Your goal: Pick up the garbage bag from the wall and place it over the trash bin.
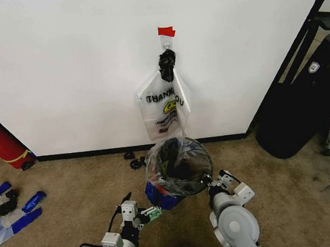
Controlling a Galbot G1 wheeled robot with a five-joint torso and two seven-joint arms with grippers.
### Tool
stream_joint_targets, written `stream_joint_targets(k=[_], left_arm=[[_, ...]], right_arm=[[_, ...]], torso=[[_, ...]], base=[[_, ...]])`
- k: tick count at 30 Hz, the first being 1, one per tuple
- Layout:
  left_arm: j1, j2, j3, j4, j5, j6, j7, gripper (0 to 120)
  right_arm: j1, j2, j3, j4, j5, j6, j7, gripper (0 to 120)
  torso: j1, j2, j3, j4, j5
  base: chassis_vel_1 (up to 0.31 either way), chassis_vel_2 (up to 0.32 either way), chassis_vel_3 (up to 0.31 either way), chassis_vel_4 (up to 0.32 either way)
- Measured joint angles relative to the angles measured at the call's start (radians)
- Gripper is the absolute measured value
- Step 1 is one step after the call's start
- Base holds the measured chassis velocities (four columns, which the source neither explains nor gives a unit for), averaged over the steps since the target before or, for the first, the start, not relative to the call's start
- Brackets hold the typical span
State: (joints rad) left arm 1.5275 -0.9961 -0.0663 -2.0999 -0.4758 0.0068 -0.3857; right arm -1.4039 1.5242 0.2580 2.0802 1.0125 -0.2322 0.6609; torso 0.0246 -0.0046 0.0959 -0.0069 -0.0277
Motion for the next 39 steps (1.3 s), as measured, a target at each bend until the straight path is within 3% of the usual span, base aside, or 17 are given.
stream_joint_targets(k=[7, 12, 19, 27, 39], left_arm=[[-0.13, -0.047, 0.031, 0.123, -0.049, 0.029, -0.013, 100], [-0.156, -0.048, 0.041, 0.149, -0.049, 0.034, -0.016, 100], [-0.109, -0.001, 0.004, 0.101, -0.047, 0.026, -0.014, 100], [0.003, 0.055, -0.013, 0.025, 0.06, 0.009, -0.012, 100], [0.074, 0.082, -0.031, 0.009, 0.085, -0.068, 0.01, 100]], right_arm=[[-0.035, 0.005, -0.016, 0.064, -0.001, -0.009, -0.001, 0], [-0.046, 0.001, -0.012, 0.076, -0.003, -0.01, -0.003, 0], [-0.041, -0.004, 0.01, 0.059, -0.005, -0.008, -0.007, 0], [-0.005, -0.001, 0.022, 0.012, -0.003, -0.001, -0.003, 0], [0.015, -0.008, 0.036, -0.014, 0.007, 0.002, 0.003, 0]], torso=[[0.0, 0.0, 0.0, -0.0001, 0.0], [0.0, 0.0, 0.0, -0.0001, -0.0001], [0.0, 0.0, 0.0, 0.0, -0.0001], [0.0, 0.0, 0.0, 0.0001, 0.0], [0.0, 0.0, 0.0, 0.0, -0.0001]], base=[[0.0, 0.0, 0.0, 0.0], [0.0, 0.0, 0.0, 0.0], [0.0, 0.0, 0.0, 0.0], [0.0, 0.0, 0.0, 0.0], [0.0, 0.0, 0.0, 0.0]])
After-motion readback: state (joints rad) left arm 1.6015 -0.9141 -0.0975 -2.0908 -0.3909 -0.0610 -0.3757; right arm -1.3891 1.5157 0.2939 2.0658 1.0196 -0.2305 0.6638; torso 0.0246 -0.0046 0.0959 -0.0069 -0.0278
